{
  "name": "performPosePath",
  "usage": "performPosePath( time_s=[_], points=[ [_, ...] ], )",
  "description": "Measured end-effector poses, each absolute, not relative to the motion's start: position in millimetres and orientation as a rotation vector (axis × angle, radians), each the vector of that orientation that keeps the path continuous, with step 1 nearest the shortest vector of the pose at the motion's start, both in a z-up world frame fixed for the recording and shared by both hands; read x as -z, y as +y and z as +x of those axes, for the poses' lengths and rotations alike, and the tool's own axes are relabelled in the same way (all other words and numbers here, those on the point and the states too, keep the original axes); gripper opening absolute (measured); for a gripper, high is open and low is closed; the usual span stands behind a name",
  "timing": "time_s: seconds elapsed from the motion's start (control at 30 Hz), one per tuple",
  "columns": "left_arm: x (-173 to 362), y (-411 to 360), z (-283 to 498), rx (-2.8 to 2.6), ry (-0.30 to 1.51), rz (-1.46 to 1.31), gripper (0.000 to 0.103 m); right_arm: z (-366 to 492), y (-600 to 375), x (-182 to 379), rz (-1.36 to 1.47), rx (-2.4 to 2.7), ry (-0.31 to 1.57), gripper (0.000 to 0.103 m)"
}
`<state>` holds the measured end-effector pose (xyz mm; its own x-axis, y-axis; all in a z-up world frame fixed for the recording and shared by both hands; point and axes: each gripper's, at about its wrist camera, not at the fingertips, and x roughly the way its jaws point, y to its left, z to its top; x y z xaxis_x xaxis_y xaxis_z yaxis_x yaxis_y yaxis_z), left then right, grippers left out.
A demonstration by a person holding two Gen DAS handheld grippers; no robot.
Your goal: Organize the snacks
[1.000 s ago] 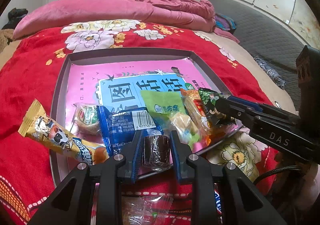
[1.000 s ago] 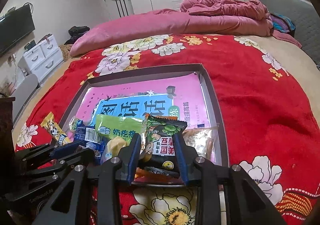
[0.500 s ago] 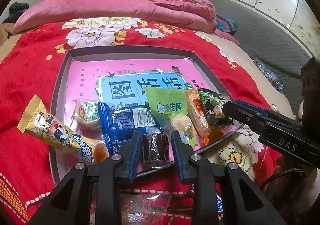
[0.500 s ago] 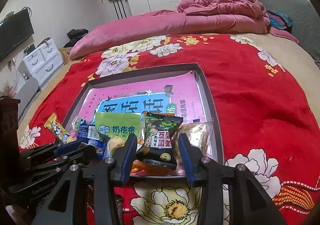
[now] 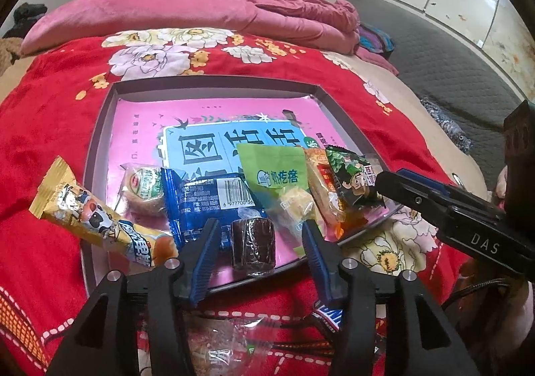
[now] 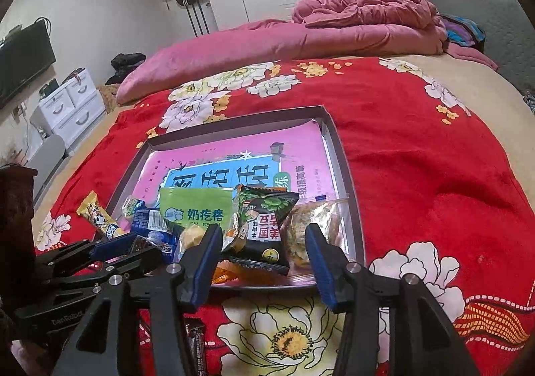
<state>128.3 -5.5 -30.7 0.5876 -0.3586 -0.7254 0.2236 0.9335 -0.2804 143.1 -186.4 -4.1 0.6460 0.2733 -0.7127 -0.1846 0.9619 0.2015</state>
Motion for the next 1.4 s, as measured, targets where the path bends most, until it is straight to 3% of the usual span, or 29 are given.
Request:
performPosePath(
  time_s=[0.43, 0.9, 1.4],
  points=[
    [18, 3, 121, 0.361, 0.867, -0.198, 0.074, 135, -187, -1, 0.117, -0.278, 0.814, 0.059],
    [2, 42, 107, 0.312, 0.835, -0.265, 0.077, 125, -182, -4, 0.112, -0.316, 0.811, 0.065],
    [18, 66, 95, 0.276, 0.92, -0.335, 0.077, 109, -166, 0, 0.079, -0.371, 0.831, 0.066]
  ],
)
